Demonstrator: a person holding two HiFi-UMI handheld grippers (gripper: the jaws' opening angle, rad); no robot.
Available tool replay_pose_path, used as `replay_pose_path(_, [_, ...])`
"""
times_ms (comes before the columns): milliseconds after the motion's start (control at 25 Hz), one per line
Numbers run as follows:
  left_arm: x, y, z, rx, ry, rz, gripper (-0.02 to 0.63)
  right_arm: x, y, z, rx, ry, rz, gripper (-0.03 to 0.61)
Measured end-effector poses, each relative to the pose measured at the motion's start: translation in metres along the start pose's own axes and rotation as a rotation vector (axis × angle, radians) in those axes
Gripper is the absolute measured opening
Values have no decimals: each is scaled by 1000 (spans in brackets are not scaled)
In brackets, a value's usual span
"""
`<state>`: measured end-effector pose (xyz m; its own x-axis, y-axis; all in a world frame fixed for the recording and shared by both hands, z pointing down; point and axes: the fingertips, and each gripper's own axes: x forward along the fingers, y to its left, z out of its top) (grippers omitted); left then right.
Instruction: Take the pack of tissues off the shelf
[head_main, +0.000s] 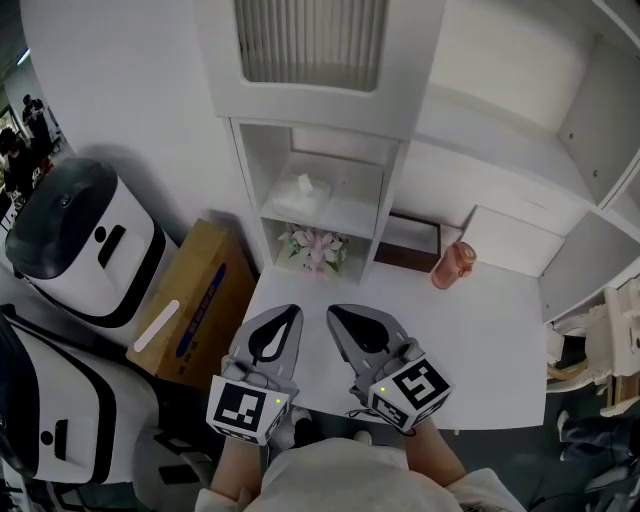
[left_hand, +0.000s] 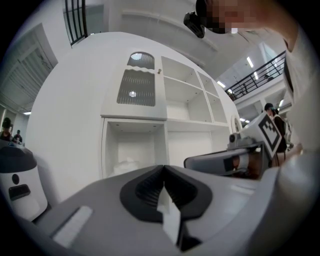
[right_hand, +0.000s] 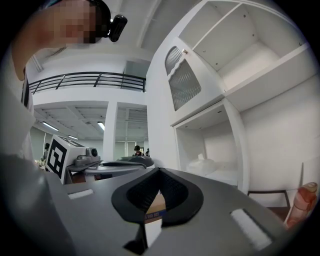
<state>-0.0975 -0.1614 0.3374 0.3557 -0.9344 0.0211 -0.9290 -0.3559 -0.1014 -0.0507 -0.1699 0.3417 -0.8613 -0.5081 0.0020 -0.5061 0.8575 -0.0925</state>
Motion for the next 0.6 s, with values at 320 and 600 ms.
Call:
replay_pose_path(320, [12, 34, -3, -1, -12, -59, 2, 31, -6, -1, 11, -13, -71, 0])
replay_pose_path(600, [20, 53, -9, -2, -13, -111, 0, 51, -9, -5, 18, -7, -124, 0])
